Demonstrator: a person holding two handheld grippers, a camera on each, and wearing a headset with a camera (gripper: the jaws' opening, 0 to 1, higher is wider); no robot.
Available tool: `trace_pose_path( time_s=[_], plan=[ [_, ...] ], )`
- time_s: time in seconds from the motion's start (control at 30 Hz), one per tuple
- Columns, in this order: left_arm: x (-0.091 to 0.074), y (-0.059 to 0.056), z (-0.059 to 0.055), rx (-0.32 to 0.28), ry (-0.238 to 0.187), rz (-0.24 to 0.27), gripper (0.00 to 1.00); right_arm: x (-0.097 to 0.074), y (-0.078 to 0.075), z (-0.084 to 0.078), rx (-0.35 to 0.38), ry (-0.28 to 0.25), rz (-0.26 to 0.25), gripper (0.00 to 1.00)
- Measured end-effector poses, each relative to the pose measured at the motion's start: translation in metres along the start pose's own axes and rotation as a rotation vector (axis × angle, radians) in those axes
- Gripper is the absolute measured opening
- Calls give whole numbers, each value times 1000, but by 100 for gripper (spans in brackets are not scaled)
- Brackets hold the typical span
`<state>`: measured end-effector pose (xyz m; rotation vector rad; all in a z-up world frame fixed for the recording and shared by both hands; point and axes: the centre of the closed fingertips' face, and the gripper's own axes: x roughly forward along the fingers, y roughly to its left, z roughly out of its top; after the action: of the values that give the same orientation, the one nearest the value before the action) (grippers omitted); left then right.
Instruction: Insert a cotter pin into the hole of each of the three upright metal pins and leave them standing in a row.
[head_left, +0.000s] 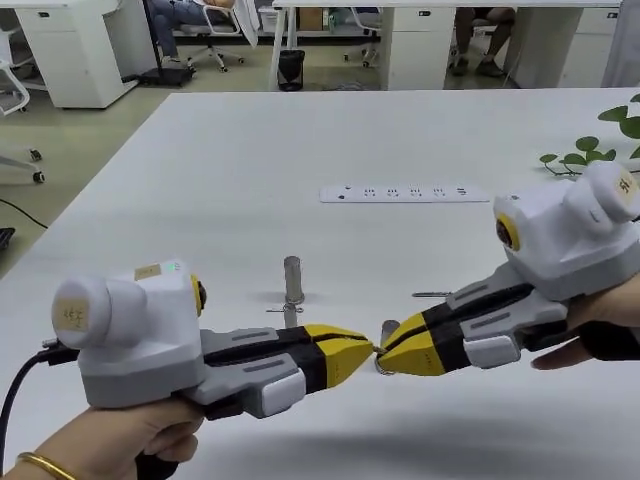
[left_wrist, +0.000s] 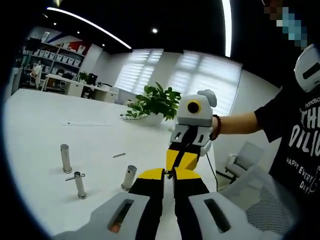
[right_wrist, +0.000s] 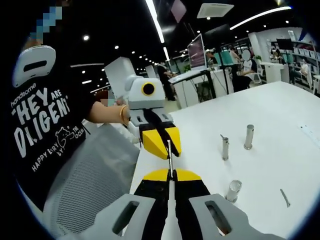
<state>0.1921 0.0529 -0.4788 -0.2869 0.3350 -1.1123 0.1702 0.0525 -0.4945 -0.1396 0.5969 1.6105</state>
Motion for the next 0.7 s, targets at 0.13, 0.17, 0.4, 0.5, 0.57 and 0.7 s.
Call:
trace_pose_path(
  time_s=[0.13,0.17,0.4,0.5,0.57,0.7],
  plan=[
    [1,2,0,11,2,21,5,-1,-4,0,-27,14,-21,0],
    [1,4,0,16,2,27,6,-1,-5,0,-29,13,-27,0],
    [1,11,-2,63,17,77,25,-8,-18,-5,-52,36,-86,0],
    [3,14,-5,67,32,98,30,-12,-24,-10,-71,65,-112,0],
    [5,16,-7,83,39,112,34,-14,-27,-13,-79,76,-125,0],
    [9,19,-10,134,58,150,39,-21,-35,-19,-104,117,-157,0]
  ],
)
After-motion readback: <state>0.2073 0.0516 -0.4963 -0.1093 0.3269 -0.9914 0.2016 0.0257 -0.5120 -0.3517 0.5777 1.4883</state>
